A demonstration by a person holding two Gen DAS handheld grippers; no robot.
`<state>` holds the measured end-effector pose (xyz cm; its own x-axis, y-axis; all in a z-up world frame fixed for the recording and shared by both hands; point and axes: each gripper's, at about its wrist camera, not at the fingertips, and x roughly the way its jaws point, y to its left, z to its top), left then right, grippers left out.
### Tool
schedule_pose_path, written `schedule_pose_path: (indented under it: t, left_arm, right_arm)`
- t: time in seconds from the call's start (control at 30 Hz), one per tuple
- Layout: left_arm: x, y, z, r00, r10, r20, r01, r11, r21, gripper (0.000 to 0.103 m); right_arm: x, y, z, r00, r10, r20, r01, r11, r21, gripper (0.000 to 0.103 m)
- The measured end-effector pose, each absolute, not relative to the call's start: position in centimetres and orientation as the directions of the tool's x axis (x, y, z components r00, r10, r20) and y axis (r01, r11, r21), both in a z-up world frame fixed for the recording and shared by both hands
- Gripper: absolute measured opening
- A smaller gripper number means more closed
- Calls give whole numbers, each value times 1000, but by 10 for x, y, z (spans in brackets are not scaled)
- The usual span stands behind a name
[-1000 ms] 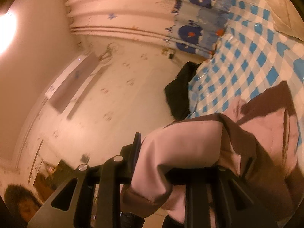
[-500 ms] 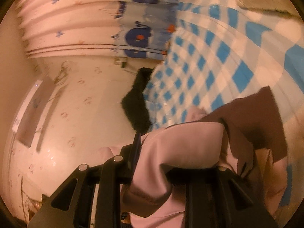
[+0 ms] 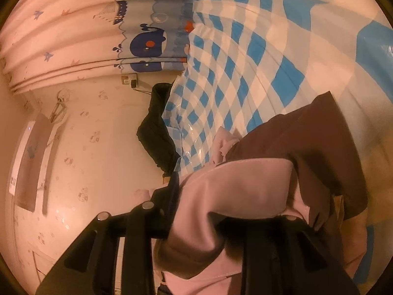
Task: Fold large clothes
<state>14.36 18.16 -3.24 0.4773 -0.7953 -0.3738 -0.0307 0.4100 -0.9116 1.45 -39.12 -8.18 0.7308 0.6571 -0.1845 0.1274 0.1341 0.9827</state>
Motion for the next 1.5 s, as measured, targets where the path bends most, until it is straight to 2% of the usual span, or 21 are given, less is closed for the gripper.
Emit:
schedule_pose_path:
  t: [0.03, 0.1, 0.2, 0.27, 0.33, 0.37, 0.47, 0.53, 0.6, 0.7, 0.8, 0.83, 0.93, 0.97, 1.13, 1.23, 1.27, 1.3, 1.37, 1.43, 1.5]
  left_arm:
    - [139, 189, -17, 515, -788, -336, -12, 385, -923, 66]
    - [126, 207, 12, 609, -742, -280, 27, 372, -928, 90]
    - [104, 222, 64, 677, -706, -209, 131, 395, -909, 90]
    - [85, 207, 91, 676, -701, -226, 218, 483, -848, 92]
    - [68, 177, 105, 641, -723, -258, 313, 552, -773, 92]
    - [58, 153, 106, 605, -744, -284, 375, 580, -723, 92]
    - [40, 80, 95, 504, -775, -382, 530, 626, -572, 92]
    - [35, 35, 81, 453, -776, -439, 608, 629, -485, 92]
    - [41, -11, 61, 443, -734, -515, 662, 655, -365, 92]
    - [79, -39, 32, 478, -639, -603, 609, 736, -297, 92]
    - [137, -35, -2, 496, -544, -677, 491, 819, -298, 91]
    - [149, -30, -9, 494, -535, -685, 473, 827, -305, 86]
    - [187, -16, -43, 459, -531, -713, 417, 837, -354, 73]
    - [197, -14, -56, 453, -521, -724, 394, 845, -362, 72]
    - [206, -22, -70, 435, -466, -771, 384, 870, -309, 72]
    - [193, -8, -40, 465, -471, -749, 376, 872, -315, 73]
    - [188, -4, -31, 488, -469, -736, 381, 873, -304, 75]
    - [184, 0, -22, 517, -453, -726, 392, 879, -270, 82]
    - [188, 4, -24, 562, -380, -735, 385, 906, -174, 85]
    - [201, 13, -45, 516, -382, -767, 366, 908, -206, 85]
    - [213, 26, -69, 479, -440, -760, 340, 891, -301, 84]
  right_arm:
    - [12, -392, -77, 737, 655, -165, 113, 121, 986, 42]
    - [8, -393, -63, 757, 641, -126, 75, 106, 992, 67]
    - [-7, -395, -29, 807, 582, -104, 13, 158, 987, 88]
    - [-18, -392, 0, 830, 549, -96, -48, 241, 969, 90]
    - [-25, -373, 36, 832, 523, -184, -77, 437, 896, 94]
    - [-24, -357, 50, 819, 519, -247, -90, 540, 837, 95]
    - [-1, -277, 72, 712, 452, -537, -138, 840, 524, 95]
    - [15, -238, 64, 654, 381, -654, -175, 917, 359, 95]
    - [41, -207, 42, 586, 307, -750, -184, 952, 246, 95]
    - [76, -197, 5, 535, 242, -810, -148, 970, 192, 95]
    - [117, -209, -30, 515, 149, -844, -54, 989, 141, 95]
    - [130, -217, -38, 511, 141, -848, -30, 989, 146, 95]
    - [163, -243, -68, 507, 208, -836, 48, 962, 268, 96]
    - [168, -246, -72, 515, 208, -831, 63, 958, 279, 96]
    - [175, -255, -76, 501, 212, -839, 89, 952, 294, 96]
    - [151, -258, -43, 583, 160, -796, 64, 968, 242, 96]
    - [145, -256, -34, 611, 152, -777, 39, 974, 221, 96]
    - [138, -254, -26, 638, 120, -760, 18, 985, 171, 96]
    - [142, -262, -37, 621, 65, -782, 43, 992, 116, 96]
    - [152, -285, -64, 576, 106, -810, 105, 974, 202, 96]
    - [156, -302, -77, 586, 161, -794, 140, 945, 294, 96]
